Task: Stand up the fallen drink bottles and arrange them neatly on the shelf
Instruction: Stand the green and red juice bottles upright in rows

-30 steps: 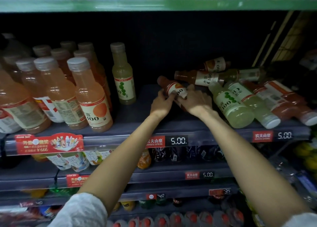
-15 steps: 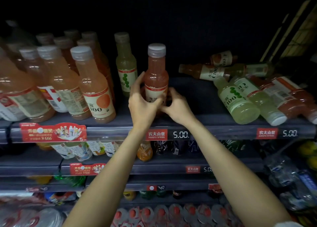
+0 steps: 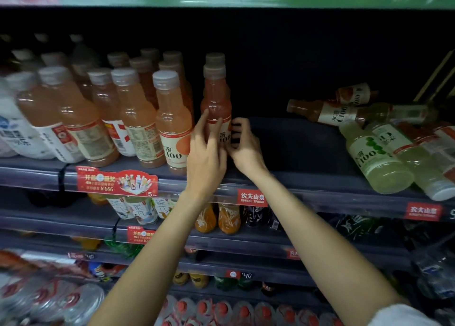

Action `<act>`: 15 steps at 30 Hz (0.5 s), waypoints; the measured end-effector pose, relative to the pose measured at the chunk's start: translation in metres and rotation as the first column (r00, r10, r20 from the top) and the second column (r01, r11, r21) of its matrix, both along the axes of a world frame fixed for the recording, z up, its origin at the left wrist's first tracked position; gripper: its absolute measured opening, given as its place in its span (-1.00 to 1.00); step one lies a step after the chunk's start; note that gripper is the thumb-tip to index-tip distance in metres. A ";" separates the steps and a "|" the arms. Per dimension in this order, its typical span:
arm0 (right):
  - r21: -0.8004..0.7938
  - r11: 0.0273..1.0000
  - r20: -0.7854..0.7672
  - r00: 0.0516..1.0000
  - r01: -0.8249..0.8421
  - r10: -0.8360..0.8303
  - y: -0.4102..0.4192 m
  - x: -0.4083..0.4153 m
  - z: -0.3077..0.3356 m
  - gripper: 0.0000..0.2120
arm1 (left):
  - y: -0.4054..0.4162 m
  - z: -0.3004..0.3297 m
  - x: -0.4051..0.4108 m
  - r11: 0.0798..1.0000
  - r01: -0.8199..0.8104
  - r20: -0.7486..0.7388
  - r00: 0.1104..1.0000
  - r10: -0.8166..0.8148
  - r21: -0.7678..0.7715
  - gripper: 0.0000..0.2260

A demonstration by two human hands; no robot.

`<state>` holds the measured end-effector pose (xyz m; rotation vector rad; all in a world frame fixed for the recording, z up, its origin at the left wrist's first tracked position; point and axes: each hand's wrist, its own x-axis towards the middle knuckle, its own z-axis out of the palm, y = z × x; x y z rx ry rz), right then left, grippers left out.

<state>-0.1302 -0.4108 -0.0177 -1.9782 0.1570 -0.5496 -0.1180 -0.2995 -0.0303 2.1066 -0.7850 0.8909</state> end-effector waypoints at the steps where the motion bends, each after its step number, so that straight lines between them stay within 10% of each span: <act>1: -0.012 1.000 -0.004 1.000 -0.001 0.001 0.000 0.003 0.001 -0.53 | 0.000 -0.001 0.000 1.000 0.007 -0.012 1.000 -0.007 0.011 -0.54; 11: -0.176 0.984 -0.086 0.996 -0.031 0.016 -0.008 0.015 0.007 -0.52 | -0.009 0.011 0.005 0.999 -0.023 -0.182 0.983 0.032 0.048 -0.48; 15: -0.308 0.949 -0.023 0.998 -0.065 0.061 -0.024 -0.023 0.014 -0.57 | -0.014 0.011 -0.015 1.000 0.011 -0.023 1.000 -0.011 0.002 -0.60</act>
